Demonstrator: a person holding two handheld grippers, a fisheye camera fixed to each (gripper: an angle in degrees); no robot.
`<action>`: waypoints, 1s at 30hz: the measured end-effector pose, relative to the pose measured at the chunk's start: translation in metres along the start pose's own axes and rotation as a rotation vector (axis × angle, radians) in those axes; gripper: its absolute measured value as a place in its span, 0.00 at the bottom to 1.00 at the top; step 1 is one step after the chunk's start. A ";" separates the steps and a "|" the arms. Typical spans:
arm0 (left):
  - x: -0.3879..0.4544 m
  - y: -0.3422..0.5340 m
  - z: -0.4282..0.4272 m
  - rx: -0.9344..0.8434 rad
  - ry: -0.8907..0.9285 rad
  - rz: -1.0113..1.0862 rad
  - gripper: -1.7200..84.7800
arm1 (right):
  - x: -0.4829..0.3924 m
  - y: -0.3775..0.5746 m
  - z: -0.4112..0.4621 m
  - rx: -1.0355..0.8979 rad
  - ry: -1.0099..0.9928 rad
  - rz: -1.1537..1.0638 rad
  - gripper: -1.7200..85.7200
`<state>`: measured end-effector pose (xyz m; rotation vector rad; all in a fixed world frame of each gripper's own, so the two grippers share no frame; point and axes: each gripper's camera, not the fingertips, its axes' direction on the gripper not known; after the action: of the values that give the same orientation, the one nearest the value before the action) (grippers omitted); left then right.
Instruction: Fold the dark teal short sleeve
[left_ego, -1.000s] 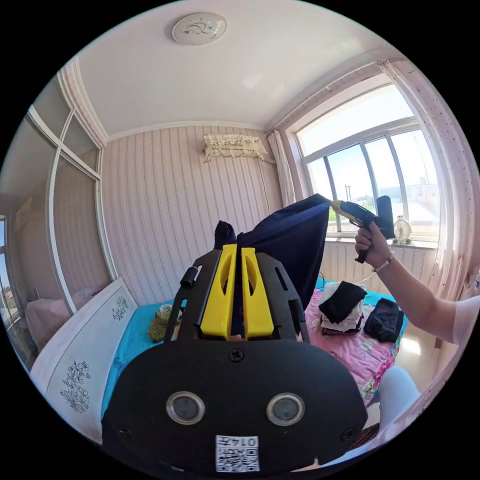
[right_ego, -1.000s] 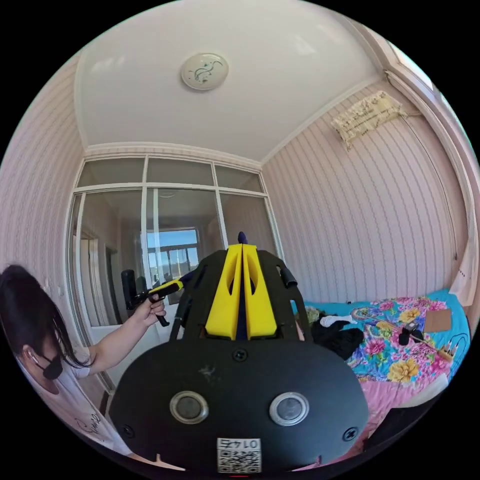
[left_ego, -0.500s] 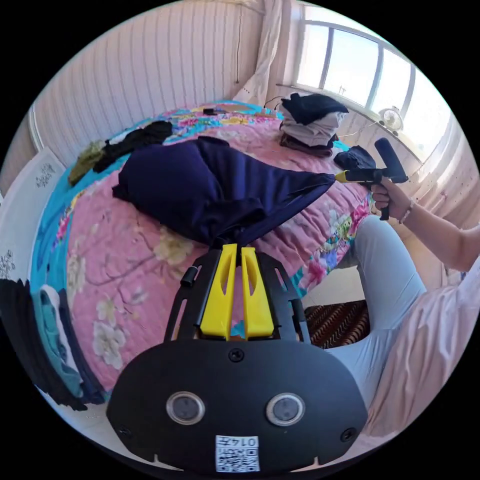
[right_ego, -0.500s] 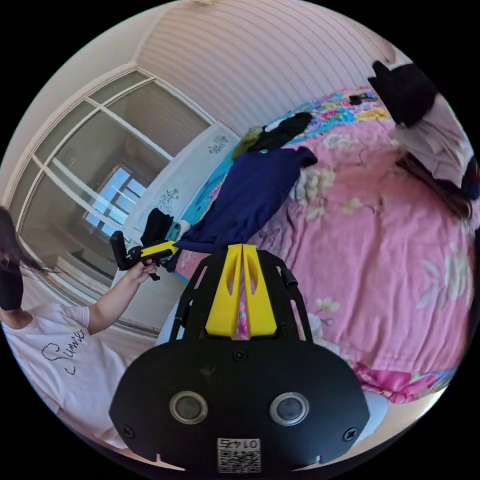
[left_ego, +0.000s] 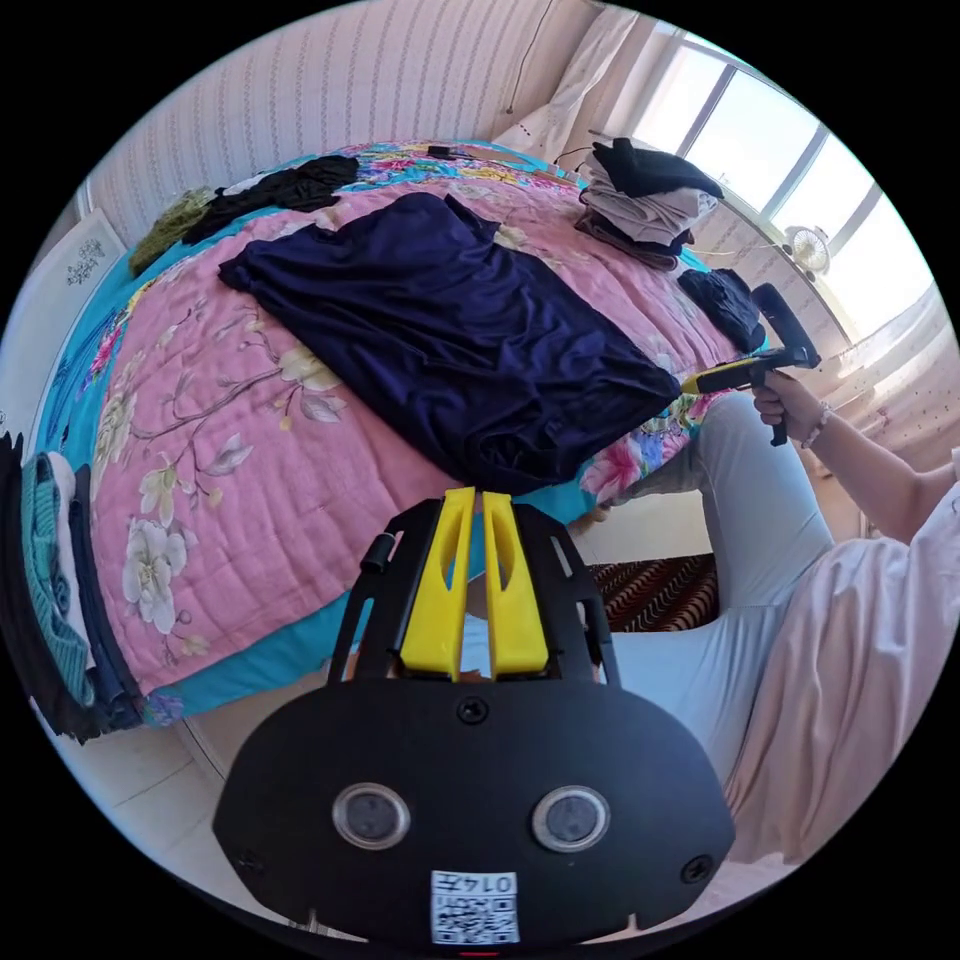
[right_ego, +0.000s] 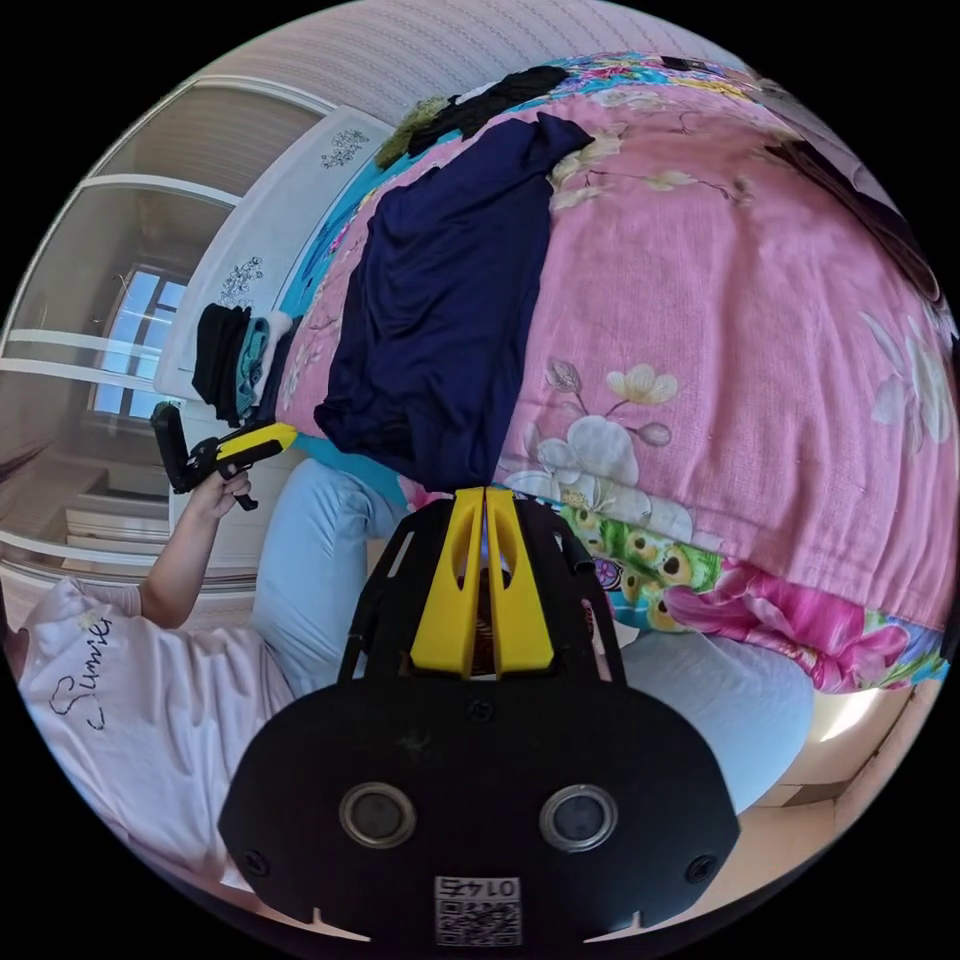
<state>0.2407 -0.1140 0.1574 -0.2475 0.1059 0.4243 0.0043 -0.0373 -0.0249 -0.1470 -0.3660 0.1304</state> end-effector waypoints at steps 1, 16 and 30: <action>-0.002 -0.003 -0.002 0.011 -0.020 0.008 0.02 | 0.001 -0.002 0.006 -0.008 0.011 0.003 0.02; -0.003 -0.068 0.031 0.034 -0.071 0.004 0.04 | -0.029 -0.033 0.061 0.106 0.315 -0.084 0.08; -0.132 0.069 -0.058 0.098 0.014 -0.534 0.01 | -0.034 -0.026 0.092 -0.137 0.444 -0.170 0.01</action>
<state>0.0895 -0.1203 0.1072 -0.1734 0.0700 -0.1138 -0.0578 -0.0568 0.0527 -0.2733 0.0573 -0.0965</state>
